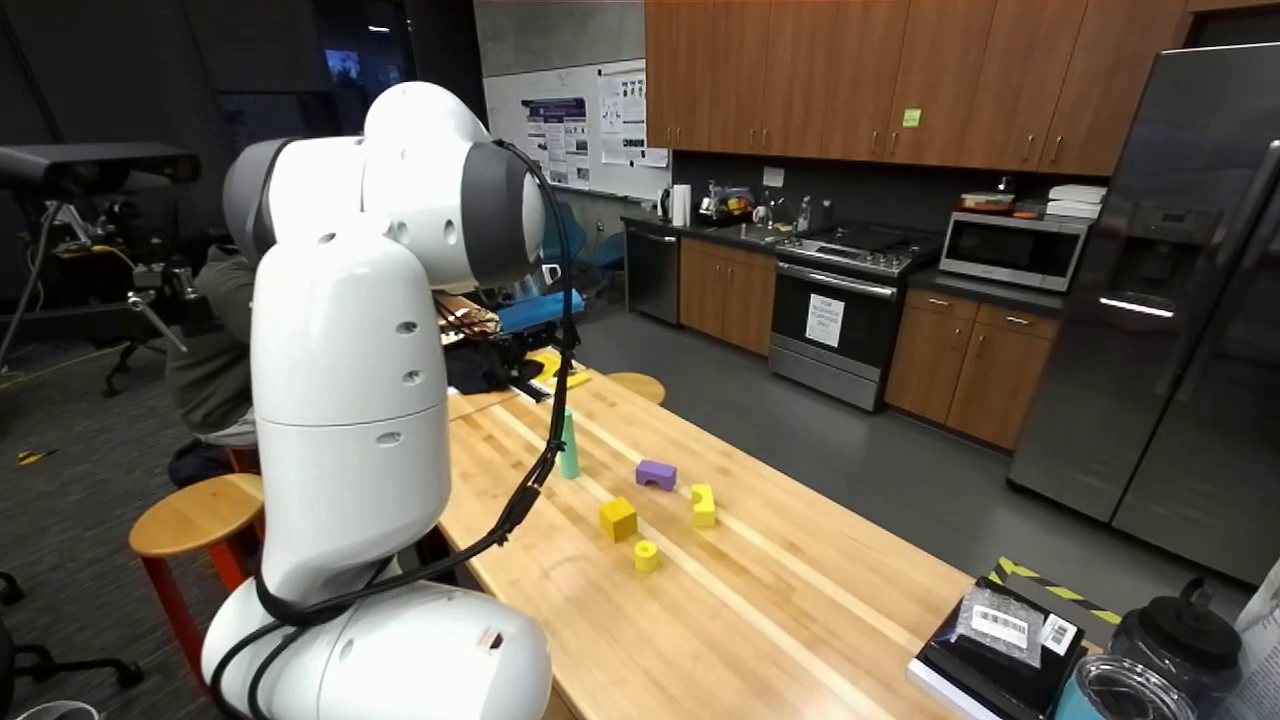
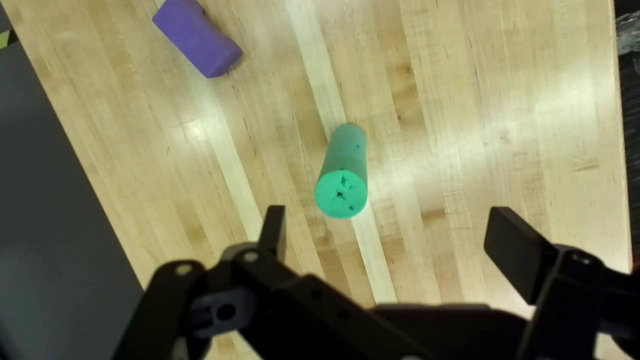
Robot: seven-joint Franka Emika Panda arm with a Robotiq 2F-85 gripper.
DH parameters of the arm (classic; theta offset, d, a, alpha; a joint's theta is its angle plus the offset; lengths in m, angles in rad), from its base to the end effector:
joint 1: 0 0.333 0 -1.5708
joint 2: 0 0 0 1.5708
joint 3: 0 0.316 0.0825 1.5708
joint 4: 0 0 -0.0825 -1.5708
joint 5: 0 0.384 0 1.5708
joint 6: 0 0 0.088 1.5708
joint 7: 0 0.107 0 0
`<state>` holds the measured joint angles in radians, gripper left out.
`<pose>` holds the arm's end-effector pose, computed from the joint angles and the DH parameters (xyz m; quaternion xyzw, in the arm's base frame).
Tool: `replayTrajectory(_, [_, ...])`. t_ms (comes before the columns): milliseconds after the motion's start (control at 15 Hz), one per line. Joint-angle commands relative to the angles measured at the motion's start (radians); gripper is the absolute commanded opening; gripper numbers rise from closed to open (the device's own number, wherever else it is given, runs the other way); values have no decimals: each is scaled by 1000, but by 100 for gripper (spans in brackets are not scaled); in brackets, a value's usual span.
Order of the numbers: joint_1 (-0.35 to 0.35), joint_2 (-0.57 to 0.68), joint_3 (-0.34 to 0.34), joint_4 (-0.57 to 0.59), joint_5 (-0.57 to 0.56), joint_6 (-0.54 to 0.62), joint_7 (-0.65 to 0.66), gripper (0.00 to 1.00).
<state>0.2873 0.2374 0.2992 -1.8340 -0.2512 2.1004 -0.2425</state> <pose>0.5302 0.3256 0.4110 0.8883 0.4526 0.0338 0.0702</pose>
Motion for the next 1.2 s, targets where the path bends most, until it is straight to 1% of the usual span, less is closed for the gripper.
replayTrajectory(0, [7, 37, -2, 46, 7, 14, -60, 100])
replayTrajectory(533, [-2, 89, -3, 56, 24, 71, -129, 100])
replayTrajectory(1133, [-11, 119, -4, 48, 41, 86, -164, 100])
